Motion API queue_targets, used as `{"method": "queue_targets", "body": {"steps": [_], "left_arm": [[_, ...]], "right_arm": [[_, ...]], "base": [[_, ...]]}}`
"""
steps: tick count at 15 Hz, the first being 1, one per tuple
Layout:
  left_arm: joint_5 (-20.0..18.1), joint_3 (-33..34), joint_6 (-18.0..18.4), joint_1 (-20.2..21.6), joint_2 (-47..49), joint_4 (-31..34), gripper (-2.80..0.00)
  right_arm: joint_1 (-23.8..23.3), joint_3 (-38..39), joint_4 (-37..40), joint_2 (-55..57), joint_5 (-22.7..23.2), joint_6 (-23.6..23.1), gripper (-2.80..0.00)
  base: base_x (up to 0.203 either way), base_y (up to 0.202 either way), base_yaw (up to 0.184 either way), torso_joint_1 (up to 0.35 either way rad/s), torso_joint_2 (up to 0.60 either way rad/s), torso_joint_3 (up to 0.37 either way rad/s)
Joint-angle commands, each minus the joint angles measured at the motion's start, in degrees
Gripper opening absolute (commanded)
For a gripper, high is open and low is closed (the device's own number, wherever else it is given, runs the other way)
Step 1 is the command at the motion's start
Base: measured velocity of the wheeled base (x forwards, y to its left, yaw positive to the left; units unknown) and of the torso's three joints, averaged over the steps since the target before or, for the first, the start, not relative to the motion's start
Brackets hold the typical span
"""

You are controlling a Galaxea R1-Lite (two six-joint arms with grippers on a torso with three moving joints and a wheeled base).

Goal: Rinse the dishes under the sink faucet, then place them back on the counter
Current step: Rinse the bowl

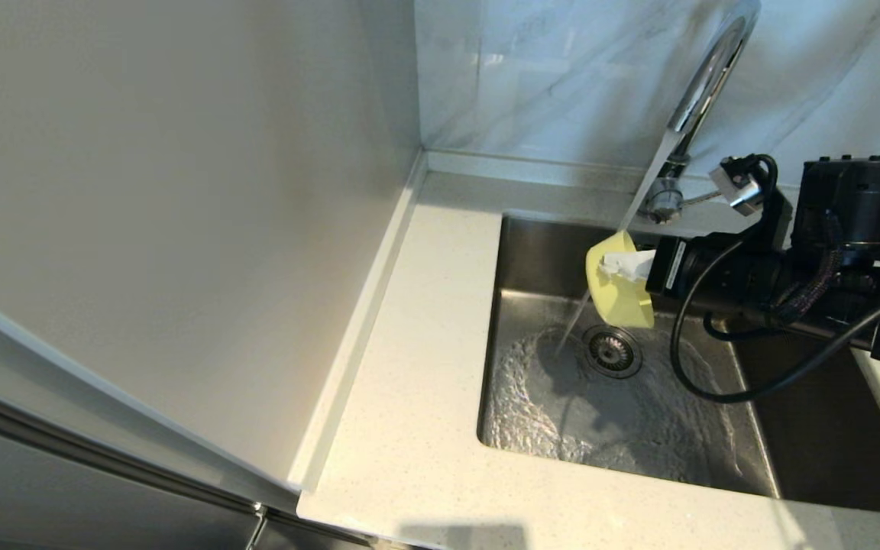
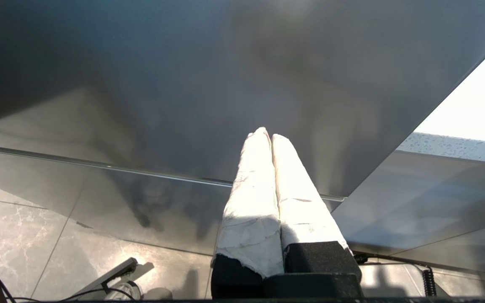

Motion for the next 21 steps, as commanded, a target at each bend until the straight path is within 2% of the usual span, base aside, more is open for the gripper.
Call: {"method": "queue_targets", "body": {"steps": [1,3,4,5,7,9,15,18,21], "left_arm": [[0.0,0.0,0.0,0.0,0.0,0.0,-2.80],[0.0,0.0,0.0,0.0,0.0,0.0,-2.80],[0.0,0.0,0.0,0.0,0.0,0.0,-2.80],[0.0,0.0,0.0,0.0,0.0,0.0,-2.80],[0.0,0.0,0.0,0.0,0.0,0.0,-2.80],[0.0,0.0,0.0,0.0,0.0,0.0,-2.80],[0.0,0.0,0.0,0.0,0.0,0.0,-2.80],[0.0,0.0,0.0,0.0,0.0,0.0,-2.80],[0.0,0.0,0.0,0.0,0.0,0.0,-2.80]], "right_arm": [[0.0,0.0,1.1,1.0,0.5,-7.5,-2.80],[0.0,0.0,1.7,2.8,0.5,-17.2,-2.80],[0.1,-0.4,1.8,3.1,0.4,-20.1,-2.80],[0.2,-1.3,1.8,3.2,0.4,-20.6,-2.80],[0.8,-2.8,1.8,3.9,-0.8,-20.6,-2.80],[1.4,-4.3,1.5,5.1,-4.2,-20.4,-2.80],[1.3,-5.3,1.5,6.2,-6.4,-20.2,-2.80],[1.3,-1.9,1.6,3.3,-6.1,-19.4,-2.80],[0.3,6.4,1.6,-4.3,-2.5,-14.4,-2.80]], "base": [[0.000,0.000,0.000,0.000,0.00,0.000],[0.000,0.000,0.000,0.000,0.00,0.000],[0.000,0.000,0.000,0.000,0.00,0.000],[0.000,0.000,0.000,0.000,0.00,0.000],[0.000,0.000,0.000,0.000,0.00,0.000],[0.000,0.000,0.000,0.000,0.00,0.000],[0.000,0.000,0.000,0.000,0.00,0.000],[0.000,0.000,0.000,0.000,0.00,0.000],[0.000,0.000,0.000,0.000,0.00,0.000]]}}
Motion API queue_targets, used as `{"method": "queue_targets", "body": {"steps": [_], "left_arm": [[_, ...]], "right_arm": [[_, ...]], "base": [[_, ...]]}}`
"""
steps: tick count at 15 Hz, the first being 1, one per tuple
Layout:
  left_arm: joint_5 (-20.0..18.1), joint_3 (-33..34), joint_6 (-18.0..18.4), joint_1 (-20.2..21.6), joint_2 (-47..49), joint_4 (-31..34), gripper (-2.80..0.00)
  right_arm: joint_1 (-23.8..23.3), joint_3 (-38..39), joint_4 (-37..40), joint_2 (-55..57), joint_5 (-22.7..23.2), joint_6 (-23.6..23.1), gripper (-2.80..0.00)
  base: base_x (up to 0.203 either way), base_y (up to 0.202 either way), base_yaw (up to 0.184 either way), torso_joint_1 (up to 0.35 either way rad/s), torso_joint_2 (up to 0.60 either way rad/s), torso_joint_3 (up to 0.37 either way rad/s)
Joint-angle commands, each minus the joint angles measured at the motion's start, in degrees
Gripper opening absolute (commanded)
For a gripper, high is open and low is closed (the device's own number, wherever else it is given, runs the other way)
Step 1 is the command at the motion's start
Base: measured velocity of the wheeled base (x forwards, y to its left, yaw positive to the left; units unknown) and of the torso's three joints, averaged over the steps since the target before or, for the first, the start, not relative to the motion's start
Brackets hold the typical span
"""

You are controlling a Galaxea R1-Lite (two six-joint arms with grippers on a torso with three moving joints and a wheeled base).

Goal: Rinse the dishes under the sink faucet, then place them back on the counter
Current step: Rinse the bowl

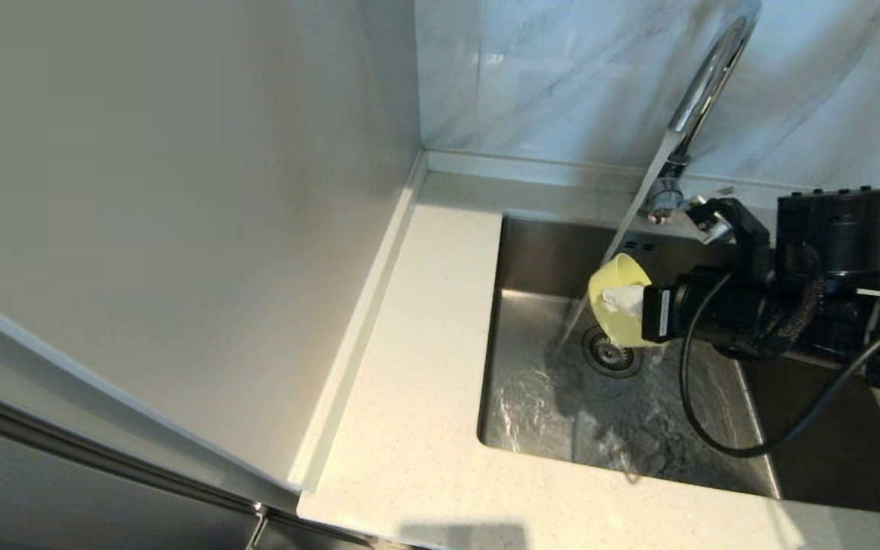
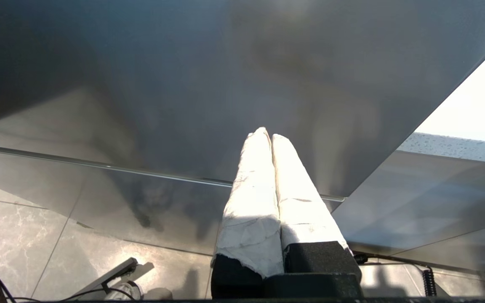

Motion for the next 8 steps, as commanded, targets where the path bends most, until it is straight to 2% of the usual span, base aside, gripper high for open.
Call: {"method": "queue_targets", "body": {"steps": [1,3,5,8], "left_arm": [[0.0,0.0,0.0,0.0,0.0,0.0,-2.80],[0.0,0.0,0.0,0.0,0.0,0.0,-2.80],[0.0,0.0,0.0,0.0,0.0,0.0,-2.80],[0.0,0.0,0.0,0.0,0.0,0.0,-2.80]], "right_arm": [[-1.3,4.5,-0.1,-6.4,1.7,2.1,-2.80],[-2.9,6.8,-0.2,-9.4,3.2,12.5,-2.80],[-5.1,6.9,-1.1,-11.1,4.8,25.8,-2.80],[-8.6,10.5,-10.7,-14.1,11.4,41.4,-2.80]], "base": [[0.000,0.000,0.000,0.000,0.00,0.000],[0.000,0.000,0.000,0.000,0.00,0.000],[0.000,0.000,0.000,0.000,0.00,0.000],[0.000,0.000,0.000,0.000,0.00,0.000]]}}
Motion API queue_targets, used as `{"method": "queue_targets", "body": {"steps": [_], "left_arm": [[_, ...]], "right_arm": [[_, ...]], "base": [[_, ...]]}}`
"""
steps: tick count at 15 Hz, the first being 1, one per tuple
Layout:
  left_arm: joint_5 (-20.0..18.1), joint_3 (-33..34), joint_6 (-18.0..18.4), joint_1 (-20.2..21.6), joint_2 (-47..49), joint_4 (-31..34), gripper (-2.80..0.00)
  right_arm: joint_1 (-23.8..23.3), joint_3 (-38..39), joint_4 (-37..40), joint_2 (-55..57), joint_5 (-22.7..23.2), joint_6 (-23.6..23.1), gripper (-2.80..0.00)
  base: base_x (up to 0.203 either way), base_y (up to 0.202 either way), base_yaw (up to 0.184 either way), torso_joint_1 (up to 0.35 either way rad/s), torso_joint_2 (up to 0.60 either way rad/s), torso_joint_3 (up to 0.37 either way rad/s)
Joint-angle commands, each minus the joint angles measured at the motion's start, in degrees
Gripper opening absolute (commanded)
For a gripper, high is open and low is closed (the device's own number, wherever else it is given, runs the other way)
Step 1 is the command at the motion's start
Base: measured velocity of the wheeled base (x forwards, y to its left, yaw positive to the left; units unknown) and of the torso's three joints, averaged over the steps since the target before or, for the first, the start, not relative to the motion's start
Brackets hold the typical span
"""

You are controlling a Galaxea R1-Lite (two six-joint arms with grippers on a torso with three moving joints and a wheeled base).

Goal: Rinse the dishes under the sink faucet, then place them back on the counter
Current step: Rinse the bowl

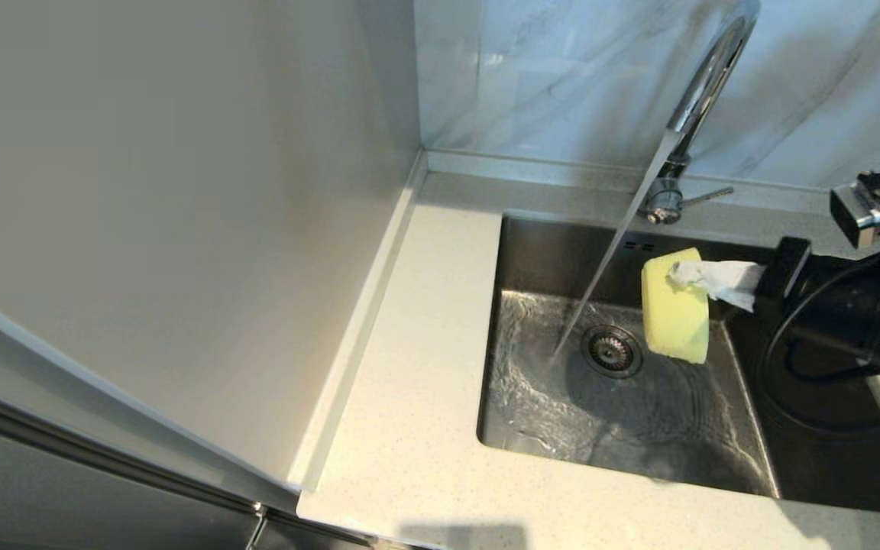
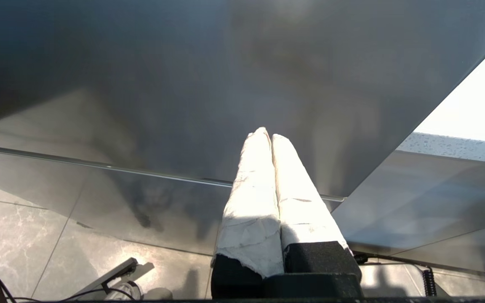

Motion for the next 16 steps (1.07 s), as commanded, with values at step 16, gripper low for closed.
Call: {"method": "queue_targets", "body": {"steps": [16], "left_arm": [[0.0,0.0,0.0,0.0,0.0,0.0,-2.80]], "right_arm": [[-20.8,17.7,-54.9,6.9,21.8,59.7,-2.80]], "base": [[0.000,0.000,0.000,0.000,0.00,0.000]]}}
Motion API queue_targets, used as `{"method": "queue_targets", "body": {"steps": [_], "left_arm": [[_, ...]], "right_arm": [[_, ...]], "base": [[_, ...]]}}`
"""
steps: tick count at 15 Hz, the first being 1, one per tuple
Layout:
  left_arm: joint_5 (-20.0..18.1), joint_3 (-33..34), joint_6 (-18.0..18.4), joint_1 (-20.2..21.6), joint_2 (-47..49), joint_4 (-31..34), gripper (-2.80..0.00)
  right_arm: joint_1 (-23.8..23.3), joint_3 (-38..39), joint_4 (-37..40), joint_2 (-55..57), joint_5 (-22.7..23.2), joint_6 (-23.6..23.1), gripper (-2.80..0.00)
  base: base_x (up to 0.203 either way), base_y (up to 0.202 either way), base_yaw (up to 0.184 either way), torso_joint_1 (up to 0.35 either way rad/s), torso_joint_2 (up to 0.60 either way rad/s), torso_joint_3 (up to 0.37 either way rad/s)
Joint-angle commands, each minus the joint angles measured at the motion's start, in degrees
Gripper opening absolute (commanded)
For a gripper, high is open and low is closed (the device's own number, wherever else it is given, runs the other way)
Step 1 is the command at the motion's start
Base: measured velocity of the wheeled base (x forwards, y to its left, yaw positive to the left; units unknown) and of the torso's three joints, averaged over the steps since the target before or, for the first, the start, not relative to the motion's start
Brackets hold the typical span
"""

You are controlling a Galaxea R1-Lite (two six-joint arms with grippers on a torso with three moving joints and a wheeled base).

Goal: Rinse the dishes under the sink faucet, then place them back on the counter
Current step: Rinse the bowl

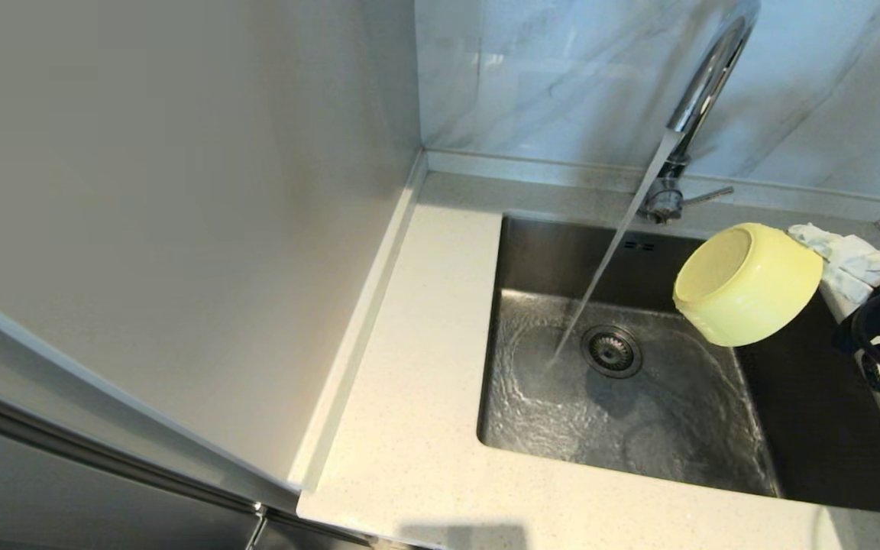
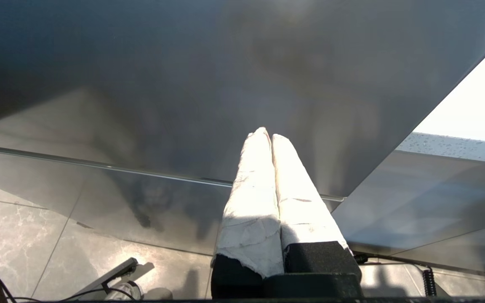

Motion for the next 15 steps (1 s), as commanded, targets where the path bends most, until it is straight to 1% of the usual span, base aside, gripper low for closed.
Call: {"method": "queue_targets", "body": {"steps": [1,2,3,4,5,6,7,8,10,11,12,13,14,15], "left_arm": [[0.0,0.0,0.0,0.0,0.0,0.0,-2.80],[0.0,0.0,0.0,0.0,0.0,0.0,-2.80],[0.0,0.0,0.0,0.0,0.0,0.0,-2.80],[0.0,0.0,0.0,0.0,0.0,0.0,-2.80],[0.0,0.0,0.0,0.0,0.0,0.0,-2.80],[0.0,0.0,0.0,0.0,0.0,0.0,-2.80],[0.0,0.0,0.0,0.0,0.0,0.0,-2.80],[0.0,0.0,0.0,0.0,0.0,0.0,-2.80],[0.0,0.0,0.0,0.0,0.0,0.0,-2.80],[0.0,0.0,0.0,0.0,0.0,0.0,-2.80],[0.0,0.0,0.0,0.0,0.0,0.0,-2.80],[0.0,0.0,0.0,0.0,0.0,0.0,-2.80],[0.0,0.0,0.0,0.0,0.0,0.0,-2.80],[0.0,0.0,0.0,0.0,0.0,0.0,-2.80]], "right_arm": [[-0.1,-2.7,-0.4,-1.8,0.3,0.9,-2.80],[-0.1,-4.9,-0.2,-4.2,0.3,1.2,-2.80],[0.0,-5.4,0.0,-5.7,0.9,1.2,-2.80],[0.0,-3.7,0.0,-5.7,1.2,1.0,-2.80],[0.1,0.3,0.0,-4.8,1.5,-0.3,-2.80],[0.3,3.4,-0.1,-2.0,1.7,-4.0,-2.80],[0.4,5.5,-0.1,1.4,1.9,-10.6,-2.80],[0.5,6.0,-0.1,2.9,2.0,-15.0,-2.80],[-0.1,3.0,1.9,0.5,3.2,-15.7,-2.80],[-0.6,-0.3,5.4,-3.2,4.4,-15.8,-2.80],[-1.1,-5.5,11.5,-8.2,5.4,-16.1,-2.80],[-1.9,-12.0,19.7,-11.5,6.3,-17.5,-2.80],[-2.9,-16.7,30.3,-13.4,7.1,-20.4,-2.80],[-4.0,-21.0,41.7,-14.8,7.5,-24.5,-2.80]], "base": [[0.000,0.000,0.000,0.000,0.00,0.000],[0.000,0.000,0.000,0.000,0.00,0.000],[0.000,0.000,0.000,0.000,0.00,0.000],[0.000,0.000,0.000,0.000,0.00,0.000],[0.000,0.000,0.000,0.000,0.00,0.000],[0.000,0.000,0.000,0.000,0.00,0.000],[0.000,0.000,0.000,0.000,0.00,0.000],[0.000,0.000,0.000,0.000,0.00,0.000],[0.000,0.000,0.000,0.000,0.00,0.000],[0.000,0.000,0.000,0.000,0.00,0.000],[0.000,0.000,0.000,0.000,0.00,0.000],[0.000,0.000,0.000,0.000,0.00,0.000],[0.000,0.000,0.000,0.000,0.00,0.000],[0.000,0.000,0.000,0.000,0.00,0.000]]}}
